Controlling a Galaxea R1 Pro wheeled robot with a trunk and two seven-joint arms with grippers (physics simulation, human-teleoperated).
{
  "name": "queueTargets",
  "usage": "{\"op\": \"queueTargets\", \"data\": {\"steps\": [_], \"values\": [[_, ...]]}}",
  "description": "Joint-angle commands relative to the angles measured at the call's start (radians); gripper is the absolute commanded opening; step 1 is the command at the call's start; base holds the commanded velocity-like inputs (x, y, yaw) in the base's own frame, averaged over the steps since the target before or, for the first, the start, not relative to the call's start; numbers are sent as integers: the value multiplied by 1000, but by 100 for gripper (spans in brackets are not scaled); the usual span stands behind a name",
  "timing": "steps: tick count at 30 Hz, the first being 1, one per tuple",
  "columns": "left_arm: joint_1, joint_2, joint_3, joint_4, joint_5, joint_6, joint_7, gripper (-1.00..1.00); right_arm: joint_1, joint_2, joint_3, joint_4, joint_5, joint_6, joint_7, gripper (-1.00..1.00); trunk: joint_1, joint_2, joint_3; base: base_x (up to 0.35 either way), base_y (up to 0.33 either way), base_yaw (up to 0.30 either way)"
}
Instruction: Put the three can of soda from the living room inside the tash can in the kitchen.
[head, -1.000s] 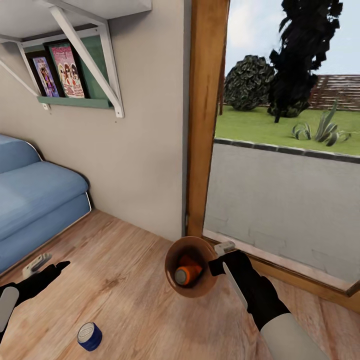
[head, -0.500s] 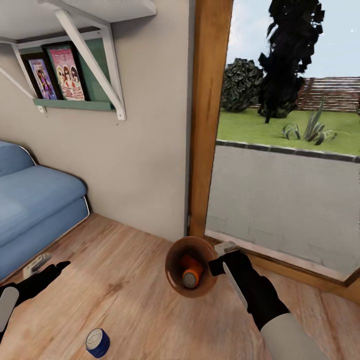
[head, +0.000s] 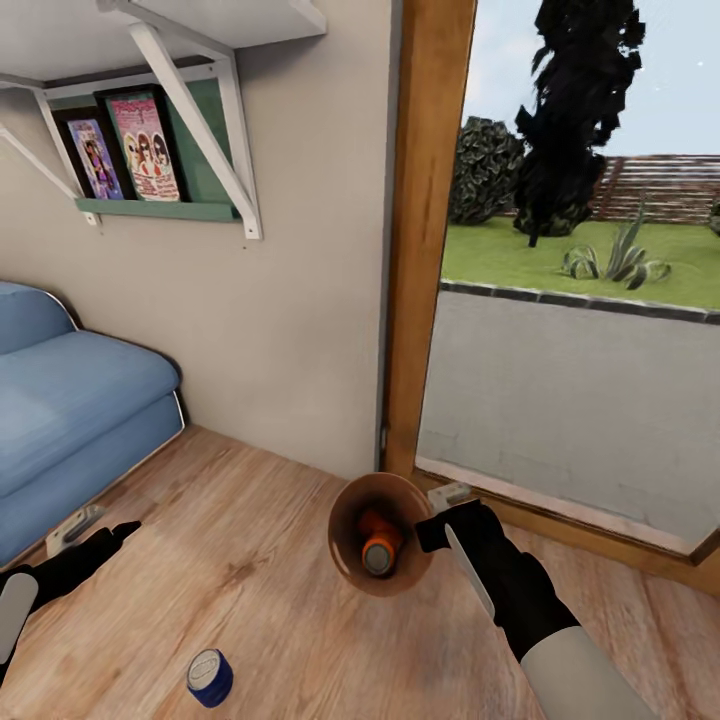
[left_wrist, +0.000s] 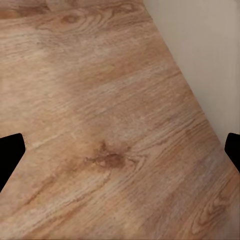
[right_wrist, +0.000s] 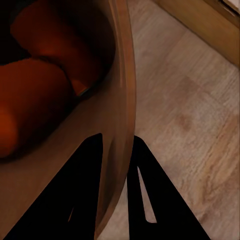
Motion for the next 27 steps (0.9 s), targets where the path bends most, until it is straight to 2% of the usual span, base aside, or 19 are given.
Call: {"op": "queueTargets", "data": {"steps": [1,17,21,25,27], "values": [[0,0,0,0,0,0,0,100,0,0,0,-1,-1,0,3,-100,0,0,0,-27,18,0],[-1,3,-3,12,-10,23,4,100,0,-1,-1,-1,0,1,2,-100,0,0,0,-3,2,0],[-2,4,-6,14,-13,70,7,100,0,-1,-1,-1,0,1,2,-100,0,0,0,0,0,0],[-4,6,-10,15,-20,145,7,100,0,-1,-2,-1,0,1,1,-100,0,0,0,0,0,0],[-4,6,-12,13,-38,182,6,100,0,-1,-2,-1,0,1,1,-100,0,0,0,0,0,0]]}}
